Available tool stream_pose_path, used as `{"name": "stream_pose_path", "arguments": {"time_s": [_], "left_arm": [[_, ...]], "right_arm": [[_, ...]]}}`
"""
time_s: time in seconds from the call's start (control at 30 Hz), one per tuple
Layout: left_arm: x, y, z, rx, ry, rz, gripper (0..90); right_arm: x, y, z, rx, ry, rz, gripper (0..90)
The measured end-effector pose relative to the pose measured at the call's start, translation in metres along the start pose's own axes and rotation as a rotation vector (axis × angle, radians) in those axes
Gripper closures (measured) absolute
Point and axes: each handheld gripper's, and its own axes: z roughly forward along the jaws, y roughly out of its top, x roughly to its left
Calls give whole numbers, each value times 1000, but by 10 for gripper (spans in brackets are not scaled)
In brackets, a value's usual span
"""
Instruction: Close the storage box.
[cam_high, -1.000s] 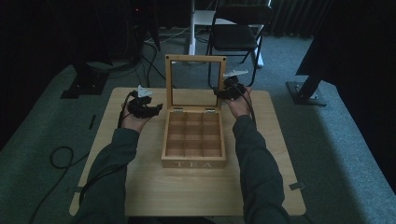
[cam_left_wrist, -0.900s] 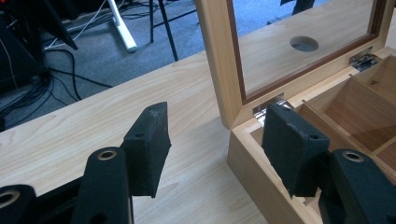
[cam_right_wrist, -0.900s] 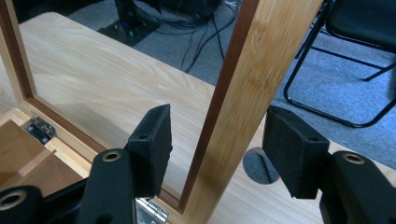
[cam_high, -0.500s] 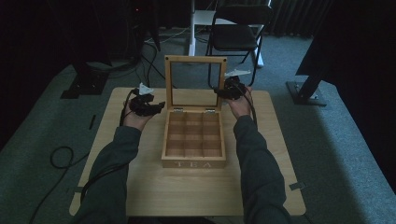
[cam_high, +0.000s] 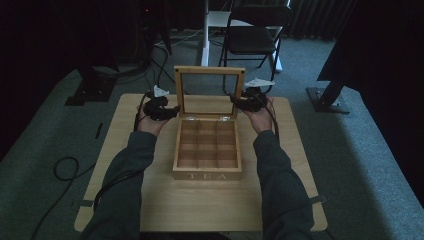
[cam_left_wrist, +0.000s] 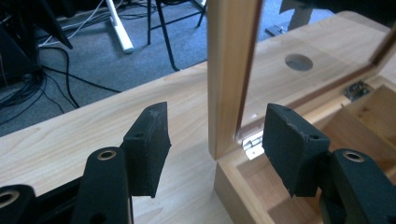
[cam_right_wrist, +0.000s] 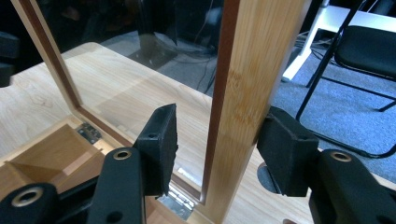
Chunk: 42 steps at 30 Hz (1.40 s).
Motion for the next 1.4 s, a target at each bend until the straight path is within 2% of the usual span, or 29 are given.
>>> {"name": "stream_pose_path", "arguments": {"time_s": [0.1,0.3,0.33,0.47,0.63,0.83,1.27,1.4], "left_arm": [[-3,4,1,-6,3,7,438],[-4,6,-2,-14,-13,10,654],[-4,6,-4,-17,-27,12,683],[-8,8,-8,-32,-32,36,766],[-7,11,-14,-38,-28,49,795],[-8,13,-17,-42,-21,56,813],[-13,10,-25,-46,-18,83,807],[-15,9,-31,-46,-19,96,807]], "right_arm": [[3,-2,-5,-8,1,-15,478],[7,-2,-13,-14,5,-32,502],[7,-2,-15,-15,7,-36,511],[9,0,-21,-19,-4,-52,539],[8,-3,-31,-20,-5,-64,578],[5,-8,-39,-17,-6,-71,689],[9,-8,-39,8,-33,-87,742],[13,-8,-44,13,-48,-97,761]]}}
